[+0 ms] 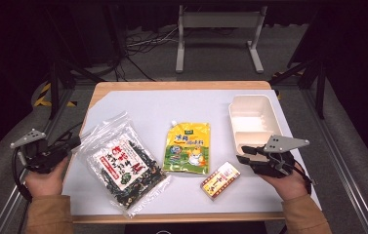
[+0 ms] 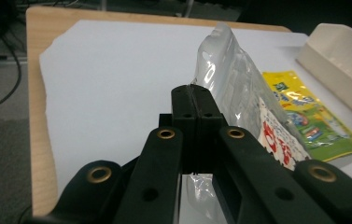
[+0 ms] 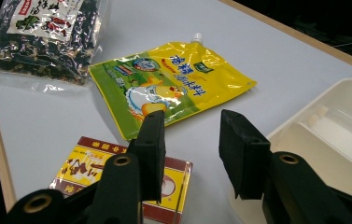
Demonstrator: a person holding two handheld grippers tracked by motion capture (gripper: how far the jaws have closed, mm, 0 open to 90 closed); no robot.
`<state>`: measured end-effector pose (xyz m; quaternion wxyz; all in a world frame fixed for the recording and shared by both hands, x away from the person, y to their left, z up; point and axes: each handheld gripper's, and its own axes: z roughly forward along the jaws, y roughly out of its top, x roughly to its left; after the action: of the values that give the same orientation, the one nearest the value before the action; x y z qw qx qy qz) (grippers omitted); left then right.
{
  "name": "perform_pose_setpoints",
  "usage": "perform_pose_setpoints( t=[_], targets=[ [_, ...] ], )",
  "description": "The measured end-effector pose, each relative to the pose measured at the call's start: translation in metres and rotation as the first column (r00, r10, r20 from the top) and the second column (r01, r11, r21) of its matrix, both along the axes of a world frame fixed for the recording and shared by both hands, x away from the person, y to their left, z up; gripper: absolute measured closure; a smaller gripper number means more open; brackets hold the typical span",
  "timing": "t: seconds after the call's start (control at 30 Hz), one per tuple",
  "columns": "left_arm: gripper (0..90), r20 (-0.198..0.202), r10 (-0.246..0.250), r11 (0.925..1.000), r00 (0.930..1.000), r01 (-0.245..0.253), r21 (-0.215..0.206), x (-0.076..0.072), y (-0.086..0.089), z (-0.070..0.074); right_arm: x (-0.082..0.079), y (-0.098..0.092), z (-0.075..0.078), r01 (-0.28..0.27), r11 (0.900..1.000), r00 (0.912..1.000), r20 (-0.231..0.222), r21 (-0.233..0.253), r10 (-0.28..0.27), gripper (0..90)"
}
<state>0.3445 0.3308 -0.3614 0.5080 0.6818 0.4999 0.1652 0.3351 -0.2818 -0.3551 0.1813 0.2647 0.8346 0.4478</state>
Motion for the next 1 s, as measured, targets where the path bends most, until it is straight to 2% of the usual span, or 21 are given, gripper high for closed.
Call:
perform_pose_setpoints(
  t=[0.13, 0.3, 0.47, 0.67, 0.83, 1.0],
  targets=[
    [90.0, 0.036, -0.023, 0.9997, 0.9991, 0.023, -0.005, -0.006, -0.005, 0.010, -0.001, 0.002, 0.001, -0.004, 1.000, 1.0000, 0.004, -0.005, 0.004, 61.7],
    [90.0, 0.110, -0.067, 0.9977, 0.9917, 0.067, 0.010, -0.017, -0.016, 0.028, -0.002, 0.004, 0.003, -0.009, 1.000, 0.9999, 0.007, 0.004, 0.009, 62.0],
    [90.0, 0.170, -0.137, 0.9906, 0.9760, 0.133, 0.035, -0.027, -0.028, 0.046, -0.002, 0.008, 0.003, -0.016, 1.000, 0.9999, -0.003, 0.004, 0.016, 61.6],
    [90.0, 0.201, -0.180, 0.9836, 0.9629, 0.174, 0.049, -0.035, -0.037, 0.058, -0.002, 0.021, 0.002, -0.047, 0.999, 0.9988, -0.013, 0.013, 0.047, 59.9],
    [90.0, 0.232, -0.217, 0.9762, 0.9481, 0.209, 0.058, -0.041, -0.044, 0.065, -0.002, 0.035, 0.006, -0.098, 0.995, 0.9951, -0.011, 0.027, 0.099, 58.2],
    [90.0, 0.281, -0.263, 0.9646, 0.9230, 0.248, 0.090, -0.048, -0.052, 0.072, 0.002, 0.056, 0.014, -0.161, 0.986, 0.9869, 0.006, 0.030, 0.161, 56.0]
  ],
)
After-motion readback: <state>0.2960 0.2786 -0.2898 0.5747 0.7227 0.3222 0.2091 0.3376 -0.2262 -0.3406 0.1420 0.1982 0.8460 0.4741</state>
